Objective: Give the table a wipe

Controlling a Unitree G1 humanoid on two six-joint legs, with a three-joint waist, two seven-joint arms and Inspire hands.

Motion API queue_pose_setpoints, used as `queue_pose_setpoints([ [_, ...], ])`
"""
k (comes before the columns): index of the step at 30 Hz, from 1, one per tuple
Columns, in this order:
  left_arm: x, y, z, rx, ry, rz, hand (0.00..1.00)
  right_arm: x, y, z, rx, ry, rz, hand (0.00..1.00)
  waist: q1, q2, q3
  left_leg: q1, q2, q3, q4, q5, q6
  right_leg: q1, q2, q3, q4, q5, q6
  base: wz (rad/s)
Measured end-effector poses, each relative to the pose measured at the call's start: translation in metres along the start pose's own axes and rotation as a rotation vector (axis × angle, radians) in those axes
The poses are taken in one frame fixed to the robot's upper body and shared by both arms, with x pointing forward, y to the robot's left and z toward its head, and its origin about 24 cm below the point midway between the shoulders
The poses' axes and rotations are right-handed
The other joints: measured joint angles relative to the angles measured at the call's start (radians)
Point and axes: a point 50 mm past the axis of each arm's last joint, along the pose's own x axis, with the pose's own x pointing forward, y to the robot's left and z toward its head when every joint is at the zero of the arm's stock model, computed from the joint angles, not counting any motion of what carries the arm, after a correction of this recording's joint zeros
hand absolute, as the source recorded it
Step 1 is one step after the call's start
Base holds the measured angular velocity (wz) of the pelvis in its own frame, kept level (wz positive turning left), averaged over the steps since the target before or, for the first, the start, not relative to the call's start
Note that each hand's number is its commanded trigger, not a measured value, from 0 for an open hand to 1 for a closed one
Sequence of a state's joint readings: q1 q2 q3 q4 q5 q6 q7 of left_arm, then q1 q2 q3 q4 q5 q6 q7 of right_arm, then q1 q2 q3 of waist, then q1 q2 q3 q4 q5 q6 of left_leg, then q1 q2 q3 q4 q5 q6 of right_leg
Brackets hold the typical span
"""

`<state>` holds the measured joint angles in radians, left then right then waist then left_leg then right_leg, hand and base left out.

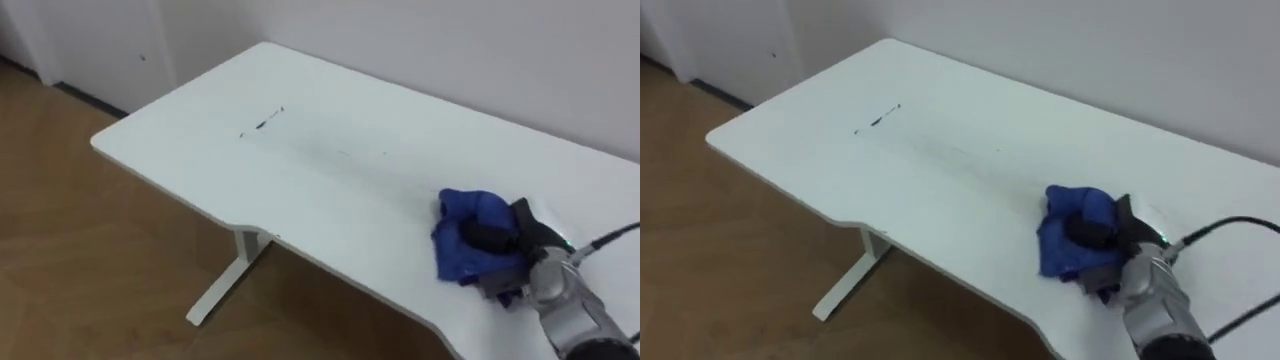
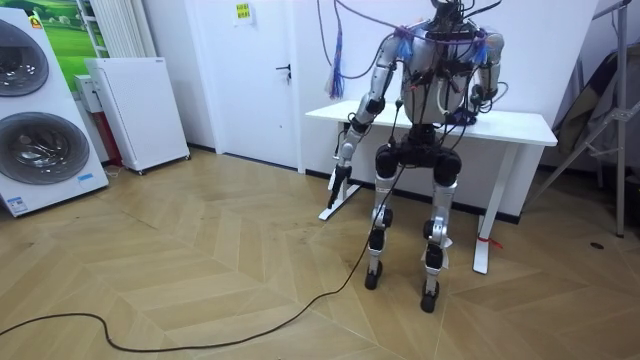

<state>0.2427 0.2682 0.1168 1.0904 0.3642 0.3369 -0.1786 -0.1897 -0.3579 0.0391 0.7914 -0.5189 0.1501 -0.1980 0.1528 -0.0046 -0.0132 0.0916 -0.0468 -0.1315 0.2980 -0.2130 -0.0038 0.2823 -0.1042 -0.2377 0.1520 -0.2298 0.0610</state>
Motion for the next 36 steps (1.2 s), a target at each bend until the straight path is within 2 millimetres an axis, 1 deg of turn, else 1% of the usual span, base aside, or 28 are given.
queue_pose_setpoints([
  [1, 0.000, 0.001, 0.001, 0.001, -0.003, 0.003, 0.00, 0.000, -0.001, -0.007, 0.001, 0.022, -0.015, 1.00, -0.015, -0.001, -0.0007, 0.012, 0.002, 0.015, -0.009, 0.000, 0.001, 0.001, 0.000, 0.022, 0.001, 0.000, 0.000, -0.32],
  [2, 0.000, 0.002, 0.002, 0.001, -0.005, 0.005, 0.00, -0.001, -0.002, -0.011, 0.003, 0.034, -0.022, 1.00, -0.021, -0.001, -0.0010, 0.020, 0.003, 0.021, -0.014, 0.000, 0.001, 0.002, 0.000, 0.031, 0.002, 0.000, 0.000, -0.40],
  [3, -0.001, 0.002, 0.004, 0.001, -0.011, 0.008, 0.00, -0.003, -0.003, -0.018, 0.007, 0.051, -0.034, 1.00, -0.032, -0.002, -0.0020, 0.030, 0.006, 0.035, -0.021, -0.001, 0.003, 0.003, 0.000, 0.046, 0.002, 0.001, 0.001, -0.39],
  [4, -0.001, 0.002, 0.005, 0.002, -0.018, 0.009, 0.00, -0.004, -0.003, -0.022, 0.013, 0.062, -0.045, 1.00, -0.042, -0.003, -0.0014, 0.039, 0.010, 0.051, -0.027, -0.002, 0.004, 0.003, 0.000, 0.062, 0.003, 0.001, 0.002, -0.39],
  [6, -0.001, 0.003, 0.007, 0.004, -0.028, 0.011, 0.00, -0.005, -0.004, -0.027, 0.014, 0.077, -0.053, 1.00, -0.052, -0.002, -0.0017, 0.045, 0.017, 0.074, -0.027, -0.009, 0.006, 0.003, 0.003, 0.085, 0.003, 0.002, 0.002, -0.35],
  [7, -0.001, 0.003, 0.009, 0.004, -0.034, 0.012, 0.00, -0.005, -0.004, -0.028, 0.014, 0.079, -0.056, 1.00, -0.065, -0.003, -0.0014, 0.047, 0.018, 0.080, -0.024, -0.013, 0.008, 0.003, 0.003, 0.092, 0.003, 0.003, 0.003, -0.26],
  [10, -0.002, 0.004, 0.017, 0.006, -0.054, 0.014, 0.00, -0.005, -0.006, -0.027, 0.018, 0.073, -0.064, 1.00, -0.079, -0.004, -0.0010, 0.050, 0.018, 0.094, -0.023, -0.018, 0.012, -0.005, 0.001, 0.104, 0.003, 0.006, 0.007, -0.15],
  [11, -0.002, 0.004, 0.019, 0.009, -0.059, 0.015, 0.00, -0.005, -0.006, -0.025, 0.018, 0.067, -0.066, 0.90, -0.076, -0.004, -0.0009, 0.051, 0.018, 0.098, -0.025, -0.018, 0.013, -0.007, 0.001, 0.108, 0.004, 0.006, 0.008, -0.17],
  [12, -0.002, 0.004, 0.023, 0.022, -0.066, 0.018, 0.00, -0.005, -0.006, -0.024, 0.014, 0.060, -0.065, 0.86, -0.067, -0.006, -0.0002, 0.053, 0.019, 0.105, -0.028, -0.019, 0.013, -0.010, 0.001, 0.118, 0.005, 0.006, 0.008, -0.20],
  [13, -0.003, 0.003, 0.025, 0.026, -0.074, 0.018, 0.00, -0.004, -0.007, -0.021, 0.002, 0.051, -0.067, 0.81, -0.067, -0.005, -0.0002, 0.052, 0.019, 0.110, -0.030, -0.019, 0.013, -0.018, 0.001, 0.126, 0.008, 0.006, 0.008, -0.20],
  [15, -0.003, 0.002, 0.028, 0.026, -0.083, 0.016, 0.00, -0.004, -0.009, -0.017, -0.020, 0.036, -0.070, 0.65, -0.067, -0.007, 0.0017, 0.049, 0.020, 0.114, -0.030, -0.020, 0.014, -0.026, 0.002, 0.132, 0.019, 0.007, 0.009, -0.10],
  [16, -0.003, 0.002, 0.029, 0.027, -0.087, 0.018, 0.00, -0.004, -0.010, -0.016, -0.023, 0.036, -0.068, 0.51, -0.068, -0.013, 0.0045, 0.049, 0.020, 0.116, -0.033, -0.020, 0.014, -0.027, 0.001, 0.132, 0.019, 0.007, 0.009, -0.05],
  [17, -0.003, 0.002, 0.030, 0.028, -0.087, 0.019, 0.00, -0.004, -0.010, -0.015, -0.026, 0.035, -0.070, 0.04, -0.067, -0.013, 0.0048, 0.049, 0.021, 0.117, -0.039, -0.020, 0.014, -0.030, 0.002, 0.134, 0.020, 0.007, 0.009, -0.11],
  [18, -0.004, 0.002, 0.031, 0.038, -0.090, 0.019, 0.00, -0.004, -0.010, -0.011, -0.034, 0.027, -0.074, 0.00, -0.063, -0.011, 0.0035, 0.050, 0.023, 0.124, -0.044, -0.020, 0.014, -0.036, 0.003, 0.142, 0.022, 0.007, 0.009, -0.17],
  [20, -0.004, 0.000, 0.032, 0.048, -0.093, 0.016, 0.00, -0.005, -0.009, -0.006, -0.048, 0.020, -0.072, 0.00, -0.062, -0.015, 0.0058, 0.051, 0.026, 0.131, -0.050, -0.020, 0.013, -0.038, 0.005, 0.151, 0.022, 0.007, 0.008, -0.15],
  [23, -0.004, -0.002, 0.036, 0.067, -0.107, 0.017, 0.00, -0.005, -0.005, 0.003, -0.108, -0.009, -0.063, 0.00, -0.059, -0.020, 0.0075, 0.048, 0.037, 0.145, -0.052, -0.024, 0.008, -0.056, 0.014, 0.160, 0.036, 0.007, 0.007, -0.19],
  [25, -0.006, -0.005, 0.045, 0.079, -0.132, 0.019, 0.00, -0.008, -0.003, 0.018, -0.222, -0.075, -0.063, 0.00, -0.053, -0.026, 0.0089, 0.032, 0.045, 0.153, -0.053, -0.025, 0.005, -0.082, 0.021, 0.155, 0.036, 0.014, -0.002, -0.25],
  [26, -0.006, -0.005, 0.048, 0.083, -0.140, 0.020, 0.00, -0.009, -0.001, 0.022, -0.245, -0.090, -0.064, 0.00, -0.051, -0.027, 0.0087, 0.026, 0.048, 0.154, -0.053, -0.025, 0.004, -0.090, 0.024, 0.155, 0.036, 0.015, -0.004, -0.24],
  [27, -0.008, -0.004, 0.055, 0.094, -0.160, 0.025, 0.00, -0.010, -0.001, 0.028, -0.264, -0.114, -0.064, 0.00, -0.044, -0.031, 0.0111, 0.021, 0.052, 0.154, -0.053, -0.025, 0.002, -0.092, 0.028, 0.154, 0.035, 0.020, -0.006, -0.14],
  [28, -0.010, -0.003, 0.063, 0.095, -0.188, 0.034, 0.00, -0.011, 0.000, 0.032, -0.279, -0.135, -0.062, 0.00, -0.042, -0.033, 0.0173, 0.022, 0.053, 0.154, -0.055, -0.025, 0.002, -0.093, 0.030, 0.152, 0.034, 0.020, -0.007, -0.09],
  [29, -0.011, -0.002, 0.067, 0.096, -0.203, 0.041, 0.00, -0.011, 0.000, 0.035, -0.283, -0.146, -0.061, 0.00, -0.042, -0.035, 0.0182, 0.022, 0.054, 0.154, -0.057, -0.025, 0.001, -0.093, 0.030, 0.152, 0.034, 0.020, -0.007, 0.00],
  [31, -0.016, -0.001, 0.081, 0.118, -0.265, 0.071, 0.00, -0.013, 0.000, 0.043, -0.292, -0.183, -0.061, 0.00, -0.040, -0.036, 0.0184, 0.018, 0.054, 0.153, -0.060, -0.025, 0.001, -0.100, 0.030, 0.149, 0.035, 0.020, -0.007, 0.00],
  [32, -0.017, 0.000, 0.085, 0.119, -0.280, 0.077, 0.00, -0.014, 0.000, 0.045, -0.295, -0.193, -0.064, 0.00, -0.039, -0.039, 0.0161, 0.012, 0.054, 0.153, -0.060, -0.025, 0.001, -0.108, 0.030, 0.148, 0.036, 0.020, -0.007, 0.00],
  [33, -0.021, 0.001, 0.093, 0.117, -0.318, 0.088, 0.00, -0.015, -0.001, 0.051, -0.304, -0.216, -0.077, 0.00, -0.038, -0.042, 0.0150, 0.000, 0.054, 0.154, -0.059, -0.025, 0.001, -0.119, 0.030, 0.148, 0.037, 0.020, -0.007, 0.00],
  [36, -0.030, 0.004, 0.109, 0.112, -0.396, 0.103, 0.00, -0.020, -0.005, 0.066, -0.291, -0.273, -0.097, 0.00, -0.042, -0.039, 0.0148, -0.017, 0.054, 0.156, -0.051, -0.024, 0.001, -0.140, 0.030, 0.148, 0.037, 0.021, -0.007, -0.01],
])
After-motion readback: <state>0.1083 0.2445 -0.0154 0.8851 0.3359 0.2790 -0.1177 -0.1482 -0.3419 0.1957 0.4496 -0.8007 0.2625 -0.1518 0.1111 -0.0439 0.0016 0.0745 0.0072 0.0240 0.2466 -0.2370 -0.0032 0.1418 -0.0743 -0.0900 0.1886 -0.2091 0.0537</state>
